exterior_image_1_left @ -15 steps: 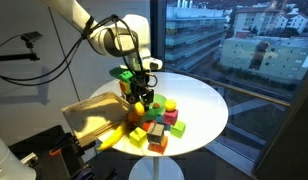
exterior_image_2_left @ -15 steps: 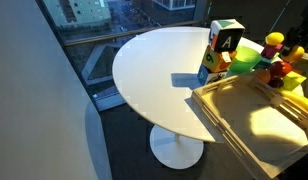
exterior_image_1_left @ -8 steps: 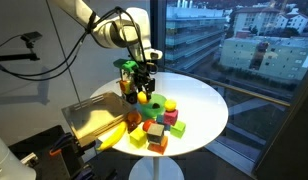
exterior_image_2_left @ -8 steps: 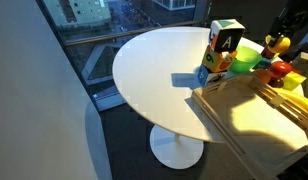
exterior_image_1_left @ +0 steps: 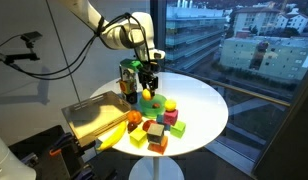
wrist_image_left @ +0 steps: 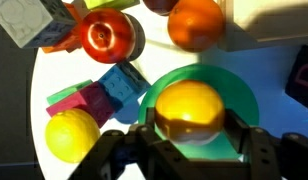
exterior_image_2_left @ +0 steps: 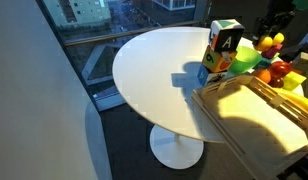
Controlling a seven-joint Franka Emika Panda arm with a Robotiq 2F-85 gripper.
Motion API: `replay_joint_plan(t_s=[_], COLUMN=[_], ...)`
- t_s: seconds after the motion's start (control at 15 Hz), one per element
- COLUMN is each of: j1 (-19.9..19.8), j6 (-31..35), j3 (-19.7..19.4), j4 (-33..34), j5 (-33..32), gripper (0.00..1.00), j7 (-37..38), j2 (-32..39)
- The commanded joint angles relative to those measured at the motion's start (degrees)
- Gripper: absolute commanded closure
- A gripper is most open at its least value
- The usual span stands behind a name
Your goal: Pick up the yellow fruit on top of the light green block and put it in the green bowl
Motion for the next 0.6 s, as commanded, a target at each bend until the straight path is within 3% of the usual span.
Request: replay_joint_plan(t_s=[0.0, 0.53], j1=[1.13, 1.87], j6=[0.59, 6.56], j3=[-0.2, -1.18], j4=[4.02, 4.3], j5=[-0.19, -0.62], gripper=[0.57, 0.57], j7=[2.62, 2.53], j2=[4.21, 9.79])
